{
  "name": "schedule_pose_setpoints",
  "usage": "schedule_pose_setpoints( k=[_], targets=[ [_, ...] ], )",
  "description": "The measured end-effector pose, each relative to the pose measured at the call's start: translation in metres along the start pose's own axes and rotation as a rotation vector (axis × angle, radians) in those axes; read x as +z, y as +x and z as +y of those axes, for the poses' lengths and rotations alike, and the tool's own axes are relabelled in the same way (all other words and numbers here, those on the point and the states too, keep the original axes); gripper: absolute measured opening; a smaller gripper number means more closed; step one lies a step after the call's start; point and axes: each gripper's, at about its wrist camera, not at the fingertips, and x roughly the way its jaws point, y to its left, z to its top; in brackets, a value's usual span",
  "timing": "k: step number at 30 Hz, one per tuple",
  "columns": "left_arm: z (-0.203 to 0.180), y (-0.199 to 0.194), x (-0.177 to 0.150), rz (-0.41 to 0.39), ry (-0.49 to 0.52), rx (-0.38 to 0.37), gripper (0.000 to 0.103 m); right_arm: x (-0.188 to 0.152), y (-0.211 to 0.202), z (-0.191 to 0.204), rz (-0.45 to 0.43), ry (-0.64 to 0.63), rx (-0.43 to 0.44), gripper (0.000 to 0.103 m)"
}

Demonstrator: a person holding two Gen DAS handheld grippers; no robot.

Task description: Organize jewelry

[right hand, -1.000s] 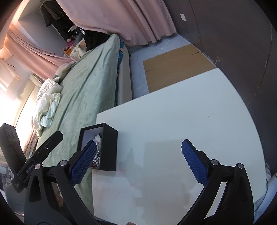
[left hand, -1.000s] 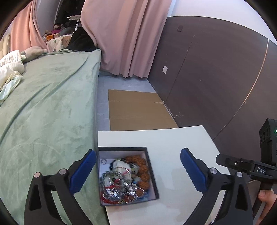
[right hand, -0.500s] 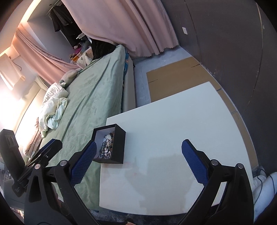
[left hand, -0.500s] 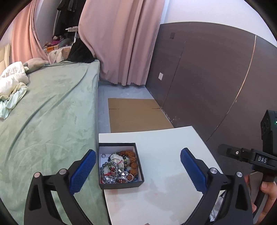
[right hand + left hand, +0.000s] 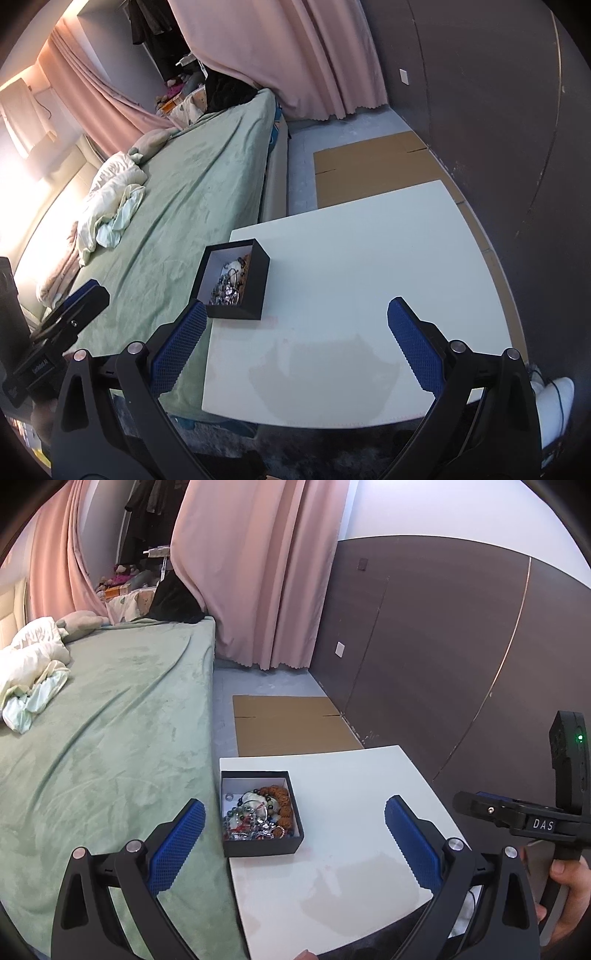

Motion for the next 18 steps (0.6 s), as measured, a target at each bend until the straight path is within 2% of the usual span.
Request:
schedule_pose_setpoints(
  k=[8, 13, 18],
  targets=[
    [-0.007, -0.033, 0.0, -0.025, 0.012, 0.009, 0.095, -0.006, -0.018, 0.006, -0.023, -0.045, -0.003, 0.098],
    [-0.013, -0.034, -0.003, -0.012, 0.026, 0.025, 0.095, -0.01, -0.022, 0.006, -0.02, -0.064, 0.011, 0.098],
    [-0.011, -0.036, -0.005, -0.021, -0.004, 0.041, 0.095, -0.014, -0.019, 0.008, -0.002, -0.075, 0.016, 0.098]
  ],
)
